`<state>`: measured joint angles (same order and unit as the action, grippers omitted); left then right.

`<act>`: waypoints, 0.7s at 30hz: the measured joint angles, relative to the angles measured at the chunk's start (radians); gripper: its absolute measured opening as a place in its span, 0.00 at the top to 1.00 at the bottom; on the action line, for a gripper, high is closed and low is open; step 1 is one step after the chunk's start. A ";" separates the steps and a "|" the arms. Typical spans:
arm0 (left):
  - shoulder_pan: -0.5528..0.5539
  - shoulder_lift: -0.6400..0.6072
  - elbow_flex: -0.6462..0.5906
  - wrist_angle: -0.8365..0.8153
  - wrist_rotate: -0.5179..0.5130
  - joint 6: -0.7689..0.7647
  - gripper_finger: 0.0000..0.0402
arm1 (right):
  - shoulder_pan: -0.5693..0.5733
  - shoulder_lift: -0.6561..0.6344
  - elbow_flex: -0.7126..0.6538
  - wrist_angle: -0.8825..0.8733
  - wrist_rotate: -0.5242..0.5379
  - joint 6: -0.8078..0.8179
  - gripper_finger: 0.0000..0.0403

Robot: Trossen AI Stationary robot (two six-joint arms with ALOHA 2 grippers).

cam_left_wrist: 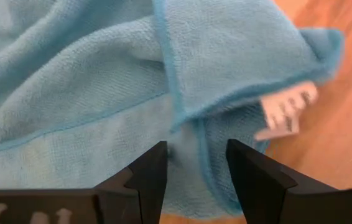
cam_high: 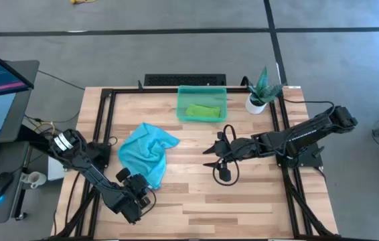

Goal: Roll microfiber towels into tight, uniform cylinder then place into a basket
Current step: Fold the blue microfiber cloth

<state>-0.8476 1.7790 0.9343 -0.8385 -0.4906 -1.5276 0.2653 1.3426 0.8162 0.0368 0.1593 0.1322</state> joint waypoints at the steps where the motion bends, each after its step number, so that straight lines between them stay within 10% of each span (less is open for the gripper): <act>1: -0.003 0.000 0.010 -0.005 0.003 0.006 0.60 | 0.000 0.000 0.000 0.000 0.000 0.000 0.39; 21: -0.008 0.007 0.044 -0.115 0.015 -0.038 0.60 | 0.000 0.000 0.000 0.000 0.000 0.000 0.39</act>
<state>-0.8555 1.7862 0.9783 -0.9539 -0.4756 -1.5658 0.2653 1.3426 0.8162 0.0368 0.1593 0.1323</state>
